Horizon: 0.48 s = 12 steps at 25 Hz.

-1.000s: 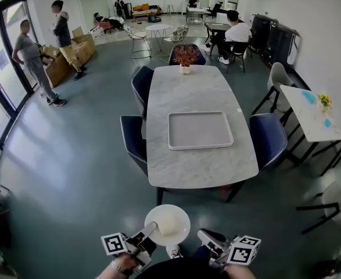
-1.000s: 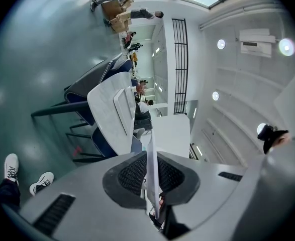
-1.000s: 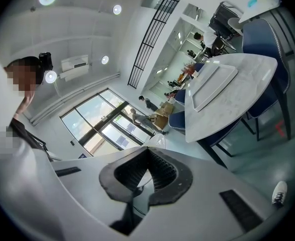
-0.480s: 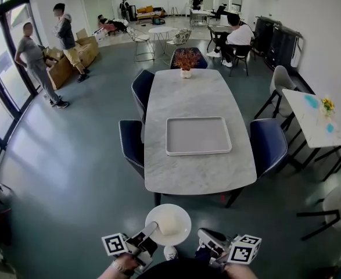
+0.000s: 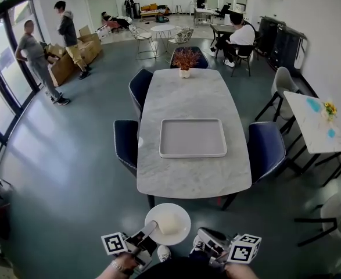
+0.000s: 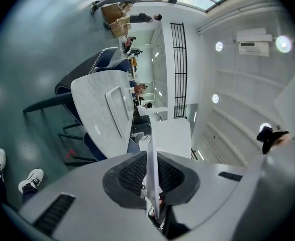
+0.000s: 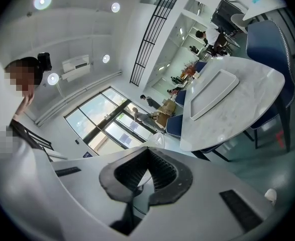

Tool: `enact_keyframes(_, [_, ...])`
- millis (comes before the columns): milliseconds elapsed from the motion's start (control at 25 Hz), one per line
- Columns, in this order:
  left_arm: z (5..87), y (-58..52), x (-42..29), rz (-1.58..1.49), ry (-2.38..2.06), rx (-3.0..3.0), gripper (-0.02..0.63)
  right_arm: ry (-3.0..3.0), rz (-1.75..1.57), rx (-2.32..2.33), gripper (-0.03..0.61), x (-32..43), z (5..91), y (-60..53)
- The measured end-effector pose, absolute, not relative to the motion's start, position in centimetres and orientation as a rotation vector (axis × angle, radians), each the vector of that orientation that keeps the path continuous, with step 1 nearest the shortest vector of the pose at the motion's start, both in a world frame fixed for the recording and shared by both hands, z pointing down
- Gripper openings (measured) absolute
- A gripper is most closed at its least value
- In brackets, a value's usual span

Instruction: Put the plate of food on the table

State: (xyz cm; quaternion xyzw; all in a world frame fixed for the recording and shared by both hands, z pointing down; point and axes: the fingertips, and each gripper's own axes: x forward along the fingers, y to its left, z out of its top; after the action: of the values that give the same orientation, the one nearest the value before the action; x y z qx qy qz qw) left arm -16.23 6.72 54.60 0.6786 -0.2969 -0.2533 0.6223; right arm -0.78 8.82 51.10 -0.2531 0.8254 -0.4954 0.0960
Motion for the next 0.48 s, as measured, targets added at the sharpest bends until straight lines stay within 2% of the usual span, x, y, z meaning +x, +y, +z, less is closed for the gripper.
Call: enact_keyframes(480, [54.5,3.8,-11.5,-0.601,-0.735,1.549,0.029,2.449,-1.483,-0.676,0.011,4.2,51.0,5.1])
